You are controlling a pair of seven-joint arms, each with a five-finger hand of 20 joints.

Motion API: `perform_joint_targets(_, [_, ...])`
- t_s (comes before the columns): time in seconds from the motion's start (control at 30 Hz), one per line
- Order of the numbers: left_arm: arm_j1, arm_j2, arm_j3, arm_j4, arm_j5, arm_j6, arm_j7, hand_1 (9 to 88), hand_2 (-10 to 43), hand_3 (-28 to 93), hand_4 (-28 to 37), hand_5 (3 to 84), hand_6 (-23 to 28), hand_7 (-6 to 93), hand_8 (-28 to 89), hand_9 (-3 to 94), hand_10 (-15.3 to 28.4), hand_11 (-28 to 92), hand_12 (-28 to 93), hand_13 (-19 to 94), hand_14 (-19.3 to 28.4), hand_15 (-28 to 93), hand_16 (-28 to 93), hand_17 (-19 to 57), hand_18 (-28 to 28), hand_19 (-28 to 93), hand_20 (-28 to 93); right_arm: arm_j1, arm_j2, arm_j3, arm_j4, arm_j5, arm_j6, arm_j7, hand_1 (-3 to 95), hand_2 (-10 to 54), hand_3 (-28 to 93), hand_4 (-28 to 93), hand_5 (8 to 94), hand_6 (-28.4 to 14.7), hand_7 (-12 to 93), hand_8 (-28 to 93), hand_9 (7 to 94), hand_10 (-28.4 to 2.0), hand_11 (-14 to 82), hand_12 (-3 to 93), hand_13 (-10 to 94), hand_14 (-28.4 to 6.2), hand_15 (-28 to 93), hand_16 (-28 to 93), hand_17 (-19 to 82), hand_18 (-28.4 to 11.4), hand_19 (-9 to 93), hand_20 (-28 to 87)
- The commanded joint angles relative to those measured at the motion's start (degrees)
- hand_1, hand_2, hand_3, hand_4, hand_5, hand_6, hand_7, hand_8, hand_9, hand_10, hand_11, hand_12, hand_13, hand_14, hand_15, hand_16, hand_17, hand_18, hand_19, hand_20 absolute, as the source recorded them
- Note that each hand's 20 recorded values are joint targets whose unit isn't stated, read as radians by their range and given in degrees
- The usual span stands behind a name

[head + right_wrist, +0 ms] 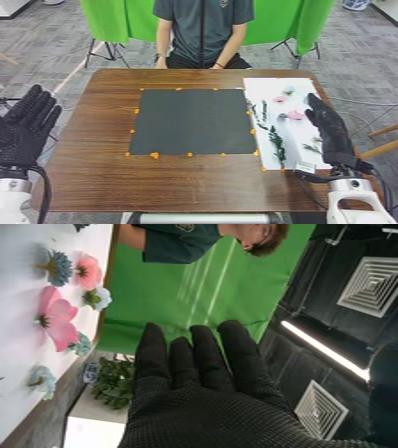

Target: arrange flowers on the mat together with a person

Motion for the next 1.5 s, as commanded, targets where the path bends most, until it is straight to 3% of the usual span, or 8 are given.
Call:
perform_joint_targets(0.03, [0.6, -0.65, 0.04, 0.23, 2.01, -0.36, -0.28, 39.5, 14.1, 19, -23.9, 60.1, 15.0, 5.1, -7, 20.8, 11.2, 12, -4, 12, 4.6, 4, -7, 0.1, 4.2, 10, 9, -0.6, 0.1, 1.1, -0.9, -3.0, -1.9, 0.8, 7.3, -0.3, 78, -28, 27.7, -8.4, 9, -11, 14.0, -16.2, 3.2, 6.6, 7, -10.4, 18, -14, 8, -12.6, 25, 1])
perform_joint_targets(0.13, [0.4, -0.4, 0.52, 0.23, 1.4, 0.06, 0.32, 33.2, 4.3, 50, -28.0, 43.1, 9.0, 2.2, -8, 12.5, 7.7, 14, -9, 11, 3.5, 4, -8, 0.0, 3.8, 10, 9, 0.4, 0.6, 0.2, -0.4, -2.8, -1.3, 1.3, 10.5, -3.6, 79, -28, 23.7, -2.2, 13, -12, 12.2, -16.3, 1.3, 8.5, 8, -12.2, 14, -8, 10, -19.1, 29, 1])
perform_joint_targets(0.53, [-0.5, -0.79, 0.58, 0.63, 1.26, -0.07, -2.28, 32.7, 6.9, 51, -28.3, 25.9, 2.3, 6.4, -12, 26.8, 11.3, 12, -2, 21, 9.0, 9, -8, -0.6, 8.6, 15, 8, 1.6, 1.3, -1.2, 0.1, -0.4, -0.1, 2.0, 7.4, 1.4, 76, -28, 13.4, -8.8, 7, -9, 16.9, -17.3, 2.6, 9.0, 16, -13.4, 11, -1, 12, -19.0, 30, 0])
perform_joint_targets(0.8, [-0.7, -0.69, 1.48, 0.63, 2.19, 0.08, -1.46, 29.5, 11.0, 53, -28.3, 47.2, 10.0, 4.5, -8, 46.2, 18.2, 17, 9, 26, 14.5, 14, -5, -1.8, 10.9, 18, 9, 1.4, 1.1, -1.6, 0.0, -1.3, 1.4, 2.5, 5.4, 3.3, 74, -28, 17.9, -9.6, 8, -10, 16.9, -18.2, 1.9, 10.1, 15, -11.9, 7, 8, 9, -14.1, 28, 1])
perform_joint_targets(0.87, [-0.6, -0.6, 1.43, 0.23, 5.44, 2.41, -2.09, 28.3, 10.7, 56, -28.3, 51.0, 11.1, 5.1, -8, 38.1, 16.1, 14, 7, 23, 11.5, 12, -6, -1.7, 10.0, 17, 9, 1.0, 0.7, -0.7, 0.1, -1.7, 0.6, 1.6, 4.8, 3.9, 75, -28, 24.9, -13.4, 6, -11, 18.1, -17.9, 3.0, 8.8, 13, -10.8, 7, 6, 9, -9.2, 25, 0])
perform_joint_targets(1.17, [-3.9, 1.46, 2.48, 1.26, 41.34, 9.37, -11.95, 31.0, 1.3, 67, -28.2, 39.2, 6.2, 4.7, -9, 24.2, 11.4, 12, 1, 15, 5.6, 6, -8, -2.4, 7.1, 14, 7, 0.8, -0.3, 0.4, 0.2, -10.6, -3.9, 2.7, 11.7, 0.2, 80, -27, 28.2, -13.0, 7, -11, 19.2, -16.2, 6.1, 5.3, 9, -8.7, 20, -15, 10, -4.9, 21, -2])
perform_joint_targets(1.4, [-7.1, 1.89, 5.14, 2.57, 44.93, 7.6, -13.2, 32.7, -0.7, 67, -28.3, 38.0, 5.6, 5.8, -9, 23.2, 10.7, 13, 0, 14, 5.0, 5, -8, -2.5, 6.3, 12, 7, 0.5, -0.7, 0.2, 0.8, -21.1, -2.3, 1.1, 12.7, -0.5, 80, -26, 25.8, -9.4, 8, -11, 18.1, -15.8, 3.8, 7.2, 8, -8.5, 18, -14, 9, -5.1, 20, -1])
perform_joint_targets(1.5, [-8.3, 1.36, 6.05, 3.43, 34.69, 3.96, -10.67, 31.2, 0.8, 67, -28.3, 38.4, 5.6, 5.9, -9, 25.1, 11.2, 13, 0, 16, 5.4, 6, -8, -2.5, 6.4, 12, 7, -0.4, -1.0, 0.7, 0.5, -22.4, -1.7, 0.8, 12.9, -1.3, 81, -26, 28.1, -12.7, 8, -12, 19.7, -13.7, 6.8, 5.0, 5, -6.4, 25, -25, 8, -2.5, 21, -10])
